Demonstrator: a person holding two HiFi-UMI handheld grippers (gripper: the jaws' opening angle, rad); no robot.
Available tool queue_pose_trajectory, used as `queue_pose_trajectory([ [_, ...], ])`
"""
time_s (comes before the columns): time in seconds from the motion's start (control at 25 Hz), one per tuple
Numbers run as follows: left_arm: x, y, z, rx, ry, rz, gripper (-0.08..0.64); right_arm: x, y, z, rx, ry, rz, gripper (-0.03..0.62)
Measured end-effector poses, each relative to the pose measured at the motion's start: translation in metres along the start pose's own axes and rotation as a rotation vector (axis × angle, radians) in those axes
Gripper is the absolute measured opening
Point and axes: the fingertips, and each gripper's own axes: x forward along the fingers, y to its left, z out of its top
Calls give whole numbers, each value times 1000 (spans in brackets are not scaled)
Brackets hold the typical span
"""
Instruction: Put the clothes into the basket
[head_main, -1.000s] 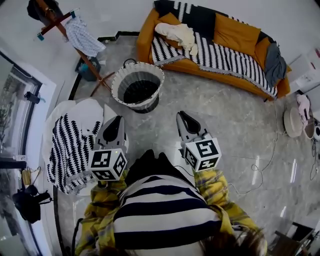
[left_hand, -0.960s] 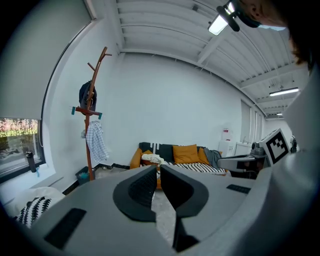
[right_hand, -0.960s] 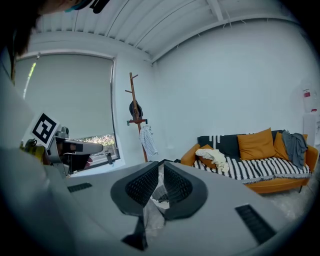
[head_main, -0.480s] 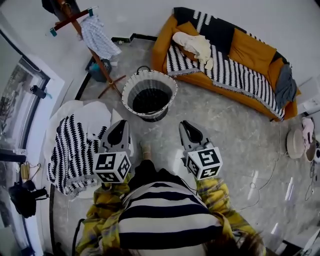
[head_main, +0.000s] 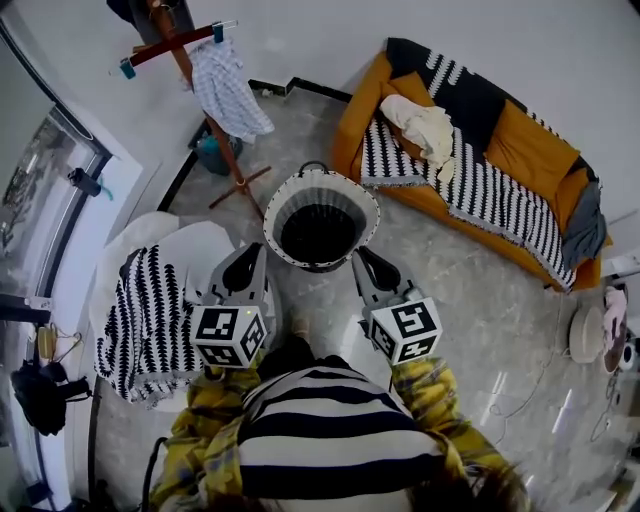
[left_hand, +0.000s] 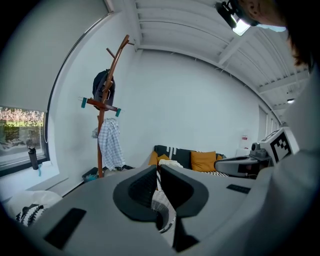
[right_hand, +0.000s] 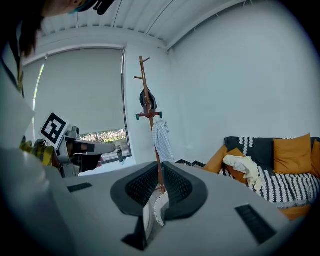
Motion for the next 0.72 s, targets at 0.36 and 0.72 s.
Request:
queue_pose_trajectory([
  [0.36,32,80,31,-8,-16,62,35,100,12,40,-34,-9,87,29],
  [0.72,40,126,45,-22,-32,154,35,177,17,71,-87,-4,179,31],
])
